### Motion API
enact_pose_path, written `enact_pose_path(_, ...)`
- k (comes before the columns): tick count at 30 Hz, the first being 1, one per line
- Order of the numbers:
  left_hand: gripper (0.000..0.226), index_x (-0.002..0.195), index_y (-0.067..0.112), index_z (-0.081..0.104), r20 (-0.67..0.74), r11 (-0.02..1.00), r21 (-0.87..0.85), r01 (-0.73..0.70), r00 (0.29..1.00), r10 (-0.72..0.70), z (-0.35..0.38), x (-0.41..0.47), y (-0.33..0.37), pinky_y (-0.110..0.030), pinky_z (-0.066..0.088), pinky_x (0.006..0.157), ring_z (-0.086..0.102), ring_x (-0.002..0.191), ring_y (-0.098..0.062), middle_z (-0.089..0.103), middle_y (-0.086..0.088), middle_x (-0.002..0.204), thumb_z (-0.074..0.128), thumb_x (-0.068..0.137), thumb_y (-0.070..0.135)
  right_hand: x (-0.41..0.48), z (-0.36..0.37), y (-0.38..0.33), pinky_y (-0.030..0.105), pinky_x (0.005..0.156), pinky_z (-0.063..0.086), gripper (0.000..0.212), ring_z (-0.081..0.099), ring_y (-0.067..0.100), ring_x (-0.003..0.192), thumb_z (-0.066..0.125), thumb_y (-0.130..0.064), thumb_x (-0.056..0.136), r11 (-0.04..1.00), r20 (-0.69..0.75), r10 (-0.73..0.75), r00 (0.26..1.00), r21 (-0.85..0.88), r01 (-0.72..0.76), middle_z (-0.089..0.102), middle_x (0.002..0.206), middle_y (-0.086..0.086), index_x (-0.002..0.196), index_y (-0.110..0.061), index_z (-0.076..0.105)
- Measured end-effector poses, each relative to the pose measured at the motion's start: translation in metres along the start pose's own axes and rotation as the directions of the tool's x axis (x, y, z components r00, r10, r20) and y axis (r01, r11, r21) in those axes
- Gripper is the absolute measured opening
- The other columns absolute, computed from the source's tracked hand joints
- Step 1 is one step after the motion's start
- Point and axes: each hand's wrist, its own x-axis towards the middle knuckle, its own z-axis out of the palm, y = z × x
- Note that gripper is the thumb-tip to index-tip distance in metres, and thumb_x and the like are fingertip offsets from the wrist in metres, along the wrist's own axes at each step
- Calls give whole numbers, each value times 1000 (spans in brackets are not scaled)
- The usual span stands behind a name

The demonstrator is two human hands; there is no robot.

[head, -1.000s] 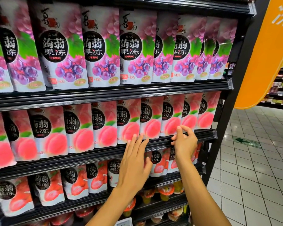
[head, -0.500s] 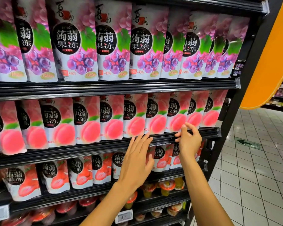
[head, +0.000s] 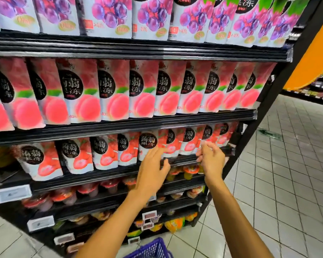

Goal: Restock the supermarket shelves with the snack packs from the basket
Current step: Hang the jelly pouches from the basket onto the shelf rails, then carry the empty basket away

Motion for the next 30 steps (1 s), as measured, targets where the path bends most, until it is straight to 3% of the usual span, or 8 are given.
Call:
enact_pose_path(2, 25, 115, 24, 60, 18, 996, -40, 74, 997, -73, -4, -19, -19, -22, 40, 98, 51, 114, -11, 56, 9, 115, 57, 92, 14, -23, 9, 16, 21, 42, 38, 17, 50, 9, 43, 60, -26, 96, 995, 37, 97, 995, -34, -96, 62, 55, -1, 94, -11, 68)
enact_pose_path(6, 26, 109, 25, 63, 41, 982, -71, 175, 984, -173, -11, -61, -49, 3, 30, 83, 49, 97, 1, 59, 11, 106, 61, 88, 9, -61, 17, 47, 19, 41, 36, 16, 50, 10, 44, 62, -25, 95, 978, 105, 191, 976, -104, -180, 64, 56, -1, 86, -13, 67)
enact_pose_path(15, 22, 105, 24, 64, 154, 878, -71, 473, 875, -459, -3, -197, -154, -4, 39, 79, 50, 93, 13, 55, 24, 95, 65, 88, 10, -140, 31, 153, 23, 41, 36, 20, 53, 11, 46, 60, -25, 96, 878, 189, 414, 890, -342, -335, 65, 57, -1, 82, -11, 66)
enact_pose_path(17, 21, 104, 23, 65, 162, 829, -77, 555, 827, -539, 5, -226, -178, -5, 39, 80, 54, 92, 6, 60, 16, 99, 66, 88, 9, -149, 31, 186, 22, 41, 37, 23, 55, 10, 46, 60, -28, 96, 845, 193, 461, 866, -394, -362, 66, 59, 0, 82, -12, 66)
enact_pose_path(21, 23, 105, 9, 66, 160, 662, -129, 738, 675, -721, 29, -284, -221, -32, 51, 88, 64, 92, -20, 67, -4, 102, 65, 86, -3, -161, 24, 259, 22, 47, 36, 27, 55, 18, 54, 55, -29, 99, 747, 178, 590, 787, -491, -449, 66, 70, 8, 92, -6, 67)
enact_pose_path(23, 20, 100, 0, 67, 145, 583, -121, 804, 595, -791, 47, -315, -246, -40, 51, 87, 64, 89, -24, 68, -10, 96, 64, 84, -10, -163, 16, 302, 22, 47, 38, 21, 53, 20, 58, 54, -20, 100, 714, 185, 639, 747, -503, -487, 64, 76, 11, 101, -2, 66)
enact_pose_path(26, 21, 99, -4, 68, 130, 496, -62, 866, 500, -856, 78, -367, -289, -19, 47, 78, 67, 85, -14, 70, -16, 98, 63, 81, -15, -161, 0, 372, 20, 43, 40, 19, 50, 22, 59, 47, -4, 99, 669, 179, 704, 687, -494, -556, 58, 77, 13, 109, 5, 61)
enact_pose_path(30, 24, 107, -7, 64, 120, 388, 0, 922, 386, -915, 122, -431, -348, -13, 43, 76, 58, 80, 6, 64, -7, 93, 66, 83, -10, -160, -18, 483, 39, 69, 47, 22, 54, 29, 73, 46, 0, 95, 571, 104, 757, 645, -585, -575, 58, 83, 15, 105, 11, 62)
